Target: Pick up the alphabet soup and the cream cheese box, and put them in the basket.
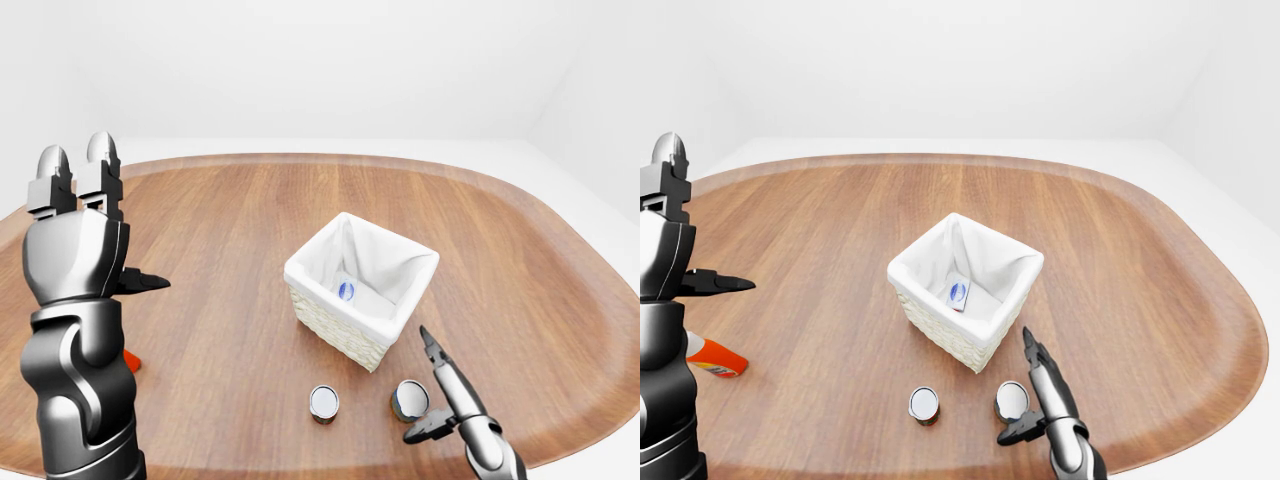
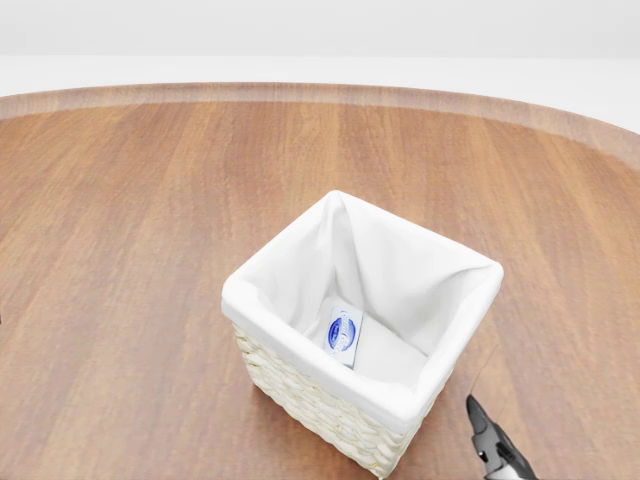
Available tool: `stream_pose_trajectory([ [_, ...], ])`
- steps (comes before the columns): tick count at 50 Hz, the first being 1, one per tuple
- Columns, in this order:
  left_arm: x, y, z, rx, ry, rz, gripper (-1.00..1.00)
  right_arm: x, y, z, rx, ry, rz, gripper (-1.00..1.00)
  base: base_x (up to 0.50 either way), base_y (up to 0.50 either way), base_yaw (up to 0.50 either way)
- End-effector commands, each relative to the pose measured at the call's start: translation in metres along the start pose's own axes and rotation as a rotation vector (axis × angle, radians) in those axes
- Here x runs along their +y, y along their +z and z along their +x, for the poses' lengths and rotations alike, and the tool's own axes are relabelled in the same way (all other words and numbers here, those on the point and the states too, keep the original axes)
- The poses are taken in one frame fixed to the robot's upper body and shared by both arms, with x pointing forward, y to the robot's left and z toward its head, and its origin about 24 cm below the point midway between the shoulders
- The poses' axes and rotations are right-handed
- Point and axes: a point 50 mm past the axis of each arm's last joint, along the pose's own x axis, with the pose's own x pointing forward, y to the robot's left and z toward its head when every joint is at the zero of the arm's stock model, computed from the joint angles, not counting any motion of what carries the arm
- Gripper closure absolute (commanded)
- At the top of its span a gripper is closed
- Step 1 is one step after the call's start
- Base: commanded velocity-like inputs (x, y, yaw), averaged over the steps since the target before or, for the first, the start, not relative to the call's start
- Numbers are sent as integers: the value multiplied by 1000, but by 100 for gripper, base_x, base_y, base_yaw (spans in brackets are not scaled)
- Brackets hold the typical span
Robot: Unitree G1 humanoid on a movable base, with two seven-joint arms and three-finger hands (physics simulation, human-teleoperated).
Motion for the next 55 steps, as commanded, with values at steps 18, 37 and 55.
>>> stream_pose_trajectory([
  [18,2,1,0,-3,4,4,-100,12,-10,8,40,31,-16,-100,0,0,0],
  [37,2,1,0,-3,3,6,-100,17,-25,14,100,38,-47,-100,0,0,0],
  [55,1,1,0,-3,6,-7,-100,23,-30,23,125,49,-56,-100,0,0,0],
])
